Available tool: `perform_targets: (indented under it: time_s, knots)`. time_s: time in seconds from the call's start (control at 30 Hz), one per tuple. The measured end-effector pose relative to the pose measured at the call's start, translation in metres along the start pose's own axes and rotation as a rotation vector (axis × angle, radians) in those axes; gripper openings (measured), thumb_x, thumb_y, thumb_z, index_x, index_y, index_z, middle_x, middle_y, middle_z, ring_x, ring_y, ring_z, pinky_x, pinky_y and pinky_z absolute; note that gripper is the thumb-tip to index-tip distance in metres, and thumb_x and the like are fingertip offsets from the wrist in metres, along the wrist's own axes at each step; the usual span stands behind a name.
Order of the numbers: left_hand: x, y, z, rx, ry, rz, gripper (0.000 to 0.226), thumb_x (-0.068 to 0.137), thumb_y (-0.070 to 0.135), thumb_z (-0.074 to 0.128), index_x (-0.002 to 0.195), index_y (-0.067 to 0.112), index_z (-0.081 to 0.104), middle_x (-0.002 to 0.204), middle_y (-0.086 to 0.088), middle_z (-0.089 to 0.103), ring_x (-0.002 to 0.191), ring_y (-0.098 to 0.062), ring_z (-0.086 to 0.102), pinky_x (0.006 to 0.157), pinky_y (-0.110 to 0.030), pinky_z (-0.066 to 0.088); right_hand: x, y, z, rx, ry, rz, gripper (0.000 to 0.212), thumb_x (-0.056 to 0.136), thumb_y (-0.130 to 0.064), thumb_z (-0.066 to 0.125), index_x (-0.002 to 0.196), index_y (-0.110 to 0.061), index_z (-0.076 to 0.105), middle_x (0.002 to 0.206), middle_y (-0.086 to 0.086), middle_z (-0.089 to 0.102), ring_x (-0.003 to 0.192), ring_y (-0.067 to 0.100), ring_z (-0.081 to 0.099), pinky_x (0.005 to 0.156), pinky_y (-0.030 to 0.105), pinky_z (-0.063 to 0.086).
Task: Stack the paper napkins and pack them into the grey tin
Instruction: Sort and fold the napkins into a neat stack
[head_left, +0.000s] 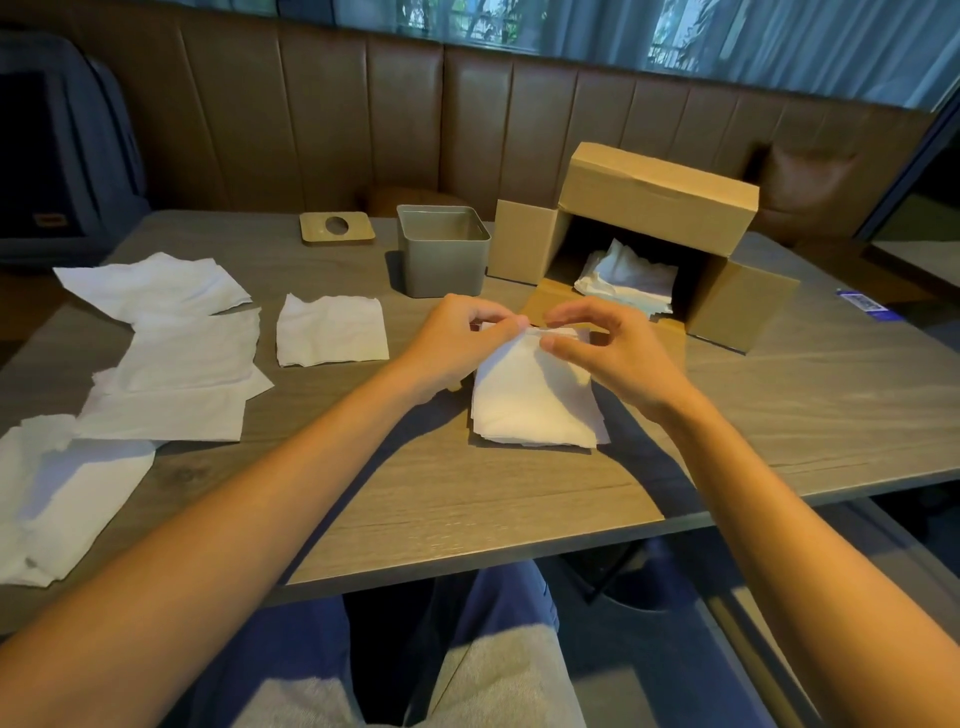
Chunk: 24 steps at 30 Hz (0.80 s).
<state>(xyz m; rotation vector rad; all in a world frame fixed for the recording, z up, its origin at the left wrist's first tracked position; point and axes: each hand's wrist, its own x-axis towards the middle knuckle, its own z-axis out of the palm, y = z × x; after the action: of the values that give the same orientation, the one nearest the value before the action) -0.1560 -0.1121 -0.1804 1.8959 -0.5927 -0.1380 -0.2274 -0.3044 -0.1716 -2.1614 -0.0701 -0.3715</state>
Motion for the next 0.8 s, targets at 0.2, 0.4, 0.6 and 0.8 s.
perform_targets:
  time_s: [0.2,0.4,0.6,0.8]
  knots:
    - [-0.001,-0.001,-0.001,-0.025,0.008,-0.035,0.024,0.097,0.038,0.061,0.109,0.023,0.076,0.106,0.008,0.070,0.101,-0.015,0.065,0.088,-0.034,0.058,0.002,-0.003,0.004,-0.040,0.046,0.030,0.011,0.097,-0.029,0.063,0.100,-0.024,0.072,0.100,-0.007,0.068,0.097,0.014,0.063,0.081,0.026,0.056]
    - [-0.001,-0.002,-0.007,-0.027,0.066,-0.030,0.025,0.099,0.032,0.059,0.111,0.018,0.075,0.105,0.005,0.071,0.096,-0.013,0.067,0.087,-0.036,0.059,0.004,-0.002,-0.003,-0.038,0.085,0.080,0.018,0.100,-0.026,0.058,0.103,-0.016,0.072,0.092,-0.006,0.070,0.078,0.003,0.066,0.060,0.010,0.051]
    - [-0.001,0.000,-0.005,-0.105,0.058,-0.089,0.024,0.099,0.035,0.058,0.111,0.022,0.074,0.105,0.006,0.069,0.096,-0.014,0.067,0.078,-0.025,0.059,0.003,-0.005,-0.005,-0.138,0.002,-0.040,0.015,0.090,-0.030,0.072,0.103,-0.023,0.069,0.098,-0.016,0.066,0.090,0.003,0.065,0.072,0.016,0.057]
    - [-0.001,0.004,-0.007,-0.026,0.032,-0.047,0.023,0.101,0.037,0.054,0.107,0.023,0.071,0.105,0.005,0.066,0.099,-0.014,0.064,0.081,-0.024,0.057,0.006,-0.010,-0.002,-0.069,0.025,-0.063,0.009,0.095,-0.024,0.065,0.100,-0.025,0.073,0.095,-0.012,0.068,0.092,0.008,0.067,0.072,0.016,0.058]
